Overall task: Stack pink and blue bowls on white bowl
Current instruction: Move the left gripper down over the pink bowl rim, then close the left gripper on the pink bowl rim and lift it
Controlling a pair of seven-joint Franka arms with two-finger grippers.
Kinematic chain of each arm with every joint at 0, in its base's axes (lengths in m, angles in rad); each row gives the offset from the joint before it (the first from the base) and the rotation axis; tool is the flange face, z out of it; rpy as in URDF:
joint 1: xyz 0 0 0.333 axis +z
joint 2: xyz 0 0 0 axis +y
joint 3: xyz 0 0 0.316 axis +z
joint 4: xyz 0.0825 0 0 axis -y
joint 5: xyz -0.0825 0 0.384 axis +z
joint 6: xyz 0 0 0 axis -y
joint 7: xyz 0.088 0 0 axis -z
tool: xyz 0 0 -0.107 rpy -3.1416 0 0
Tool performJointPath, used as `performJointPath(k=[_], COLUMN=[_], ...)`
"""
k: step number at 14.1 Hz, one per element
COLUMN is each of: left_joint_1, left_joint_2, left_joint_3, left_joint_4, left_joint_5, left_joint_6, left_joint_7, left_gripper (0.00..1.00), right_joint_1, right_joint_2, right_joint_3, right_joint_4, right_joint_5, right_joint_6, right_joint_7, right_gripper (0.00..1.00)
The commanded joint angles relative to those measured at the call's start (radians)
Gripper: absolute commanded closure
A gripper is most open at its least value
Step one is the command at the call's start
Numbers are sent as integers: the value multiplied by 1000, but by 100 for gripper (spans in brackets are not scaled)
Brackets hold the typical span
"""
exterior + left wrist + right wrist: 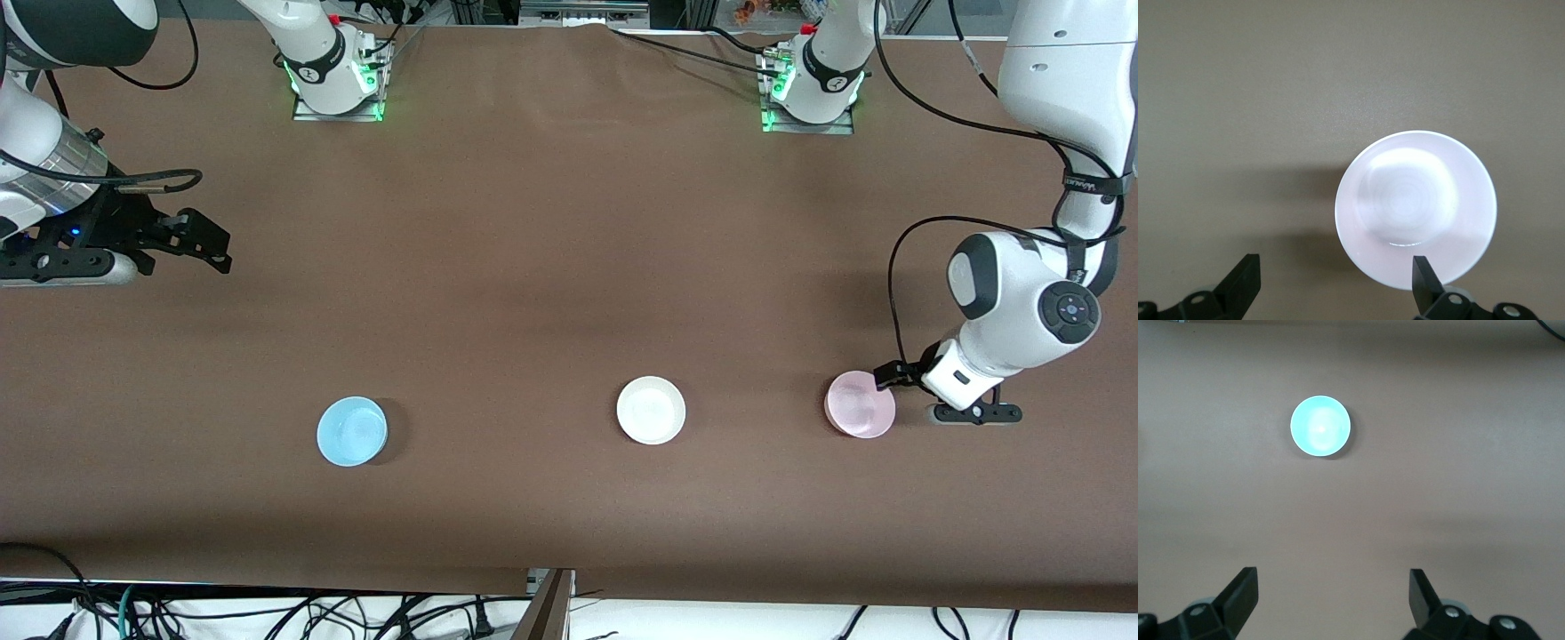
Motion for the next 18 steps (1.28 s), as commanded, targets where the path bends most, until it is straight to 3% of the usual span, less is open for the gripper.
performJointPath(k=[1,5,9,14,18], left_joint_1=[2,2,2,2,2], left_joint_2=[25,62,62,50,40], left_joint_3=[0,1,0,0,-2], left_joint_4=[-42,-53,-51,-51,-51], left_joint_5=[7,7,7,7,7], left_joint_6=[97,173,173,164,159], left_joint_7=[17,14,0,-27,-38], left_gripper=[0,1,25,65,76], right_joint_1=[1,1,1,1,1], right_joint_2=[1,1,0,0,0], right_joint_3=[0,0,0,2,2], right_joint_4=[13,13,13,13,13], right_joint_5=[-14,-14,-13,-11,-11], right_joint_6=[-6,-6,-6,-6,-6], right_joint_7=[9,9,10,10,10], right_gripper=[0,0,0,0,0])
